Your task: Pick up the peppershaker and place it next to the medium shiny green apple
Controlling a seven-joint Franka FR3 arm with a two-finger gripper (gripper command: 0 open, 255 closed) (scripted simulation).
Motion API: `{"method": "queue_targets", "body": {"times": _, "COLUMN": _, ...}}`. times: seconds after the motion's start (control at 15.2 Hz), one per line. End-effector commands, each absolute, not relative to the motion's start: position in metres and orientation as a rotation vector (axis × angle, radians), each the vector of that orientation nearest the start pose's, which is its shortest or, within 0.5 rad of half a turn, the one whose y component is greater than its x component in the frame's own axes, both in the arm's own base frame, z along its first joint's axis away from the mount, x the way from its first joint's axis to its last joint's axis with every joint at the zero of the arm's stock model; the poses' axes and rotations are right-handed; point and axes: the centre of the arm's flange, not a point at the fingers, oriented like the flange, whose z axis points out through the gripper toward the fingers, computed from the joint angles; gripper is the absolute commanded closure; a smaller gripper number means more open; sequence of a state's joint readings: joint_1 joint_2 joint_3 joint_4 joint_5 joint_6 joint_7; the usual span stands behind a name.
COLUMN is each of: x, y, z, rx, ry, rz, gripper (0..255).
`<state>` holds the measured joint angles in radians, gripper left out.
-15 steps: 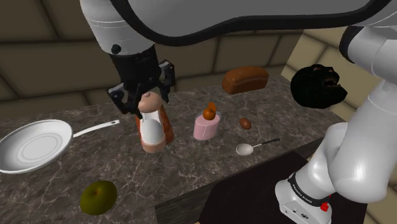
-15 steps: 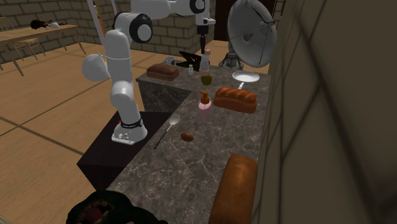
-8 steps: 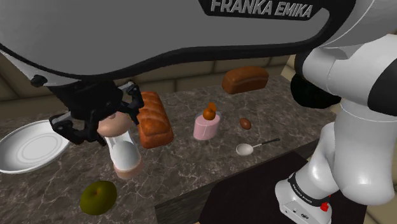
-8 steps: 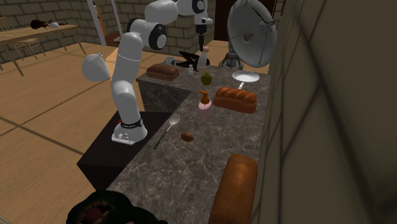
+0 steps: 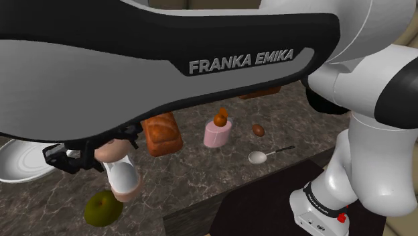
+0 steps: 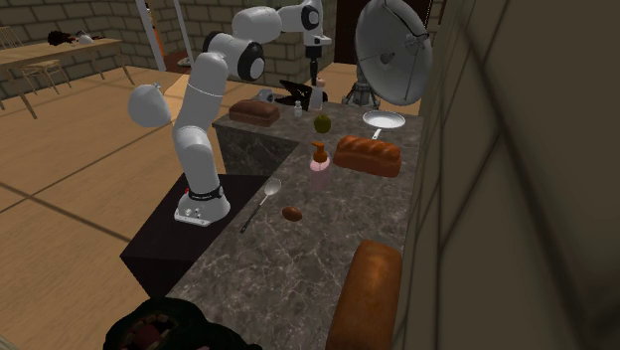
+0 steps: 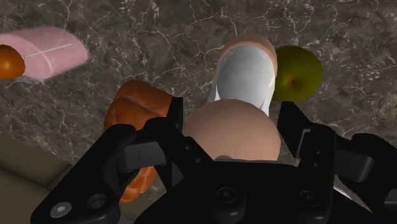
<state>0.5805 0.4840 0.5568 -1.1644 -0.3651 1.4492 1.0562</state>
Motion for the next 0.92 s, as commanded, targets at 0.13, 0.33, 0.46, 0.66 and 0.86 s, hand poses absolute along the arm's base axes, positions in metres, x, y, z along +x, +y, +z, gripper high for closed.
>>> {"method": "queue_targets", "body": {"times": 0.13, "x": 0.394, "y": 0.540, "z": 0.517, "rx": -3.314, "ry": -0.041, "rz": -0.064, "gripper": 255}}
{"method": "queue_targets", "body": {"times": 0.33, "x": 0.394, "y": 0.540, "z": 0.501, "rx": -3.314, "ry": -0.041, "rz": -0.064, "gripper": 255}}
{"method": "queue_targets", "body": {"times": 0.46, "x": 0.394, "y": 0.540, "z": 0.490, "rx": -3.314, "ry": -0.041, "rz": -0.064, "gripper": 255}}
{"method": "queue_targets", "body": {"times": 0.66, "x": 0.394, "y": 0.540, "z": 0.475, "rx": -3.314, "ry": -0.041, "rz": -0.064, "gripper": 255}}
{"method": "queue_targets", "body": {"times": 0.86, "x": 0.394, "y": 0.540, "z": 0.459, "rx": -3.314, "ry": -0.041, "rz": -0.064, "gripper": 255}}
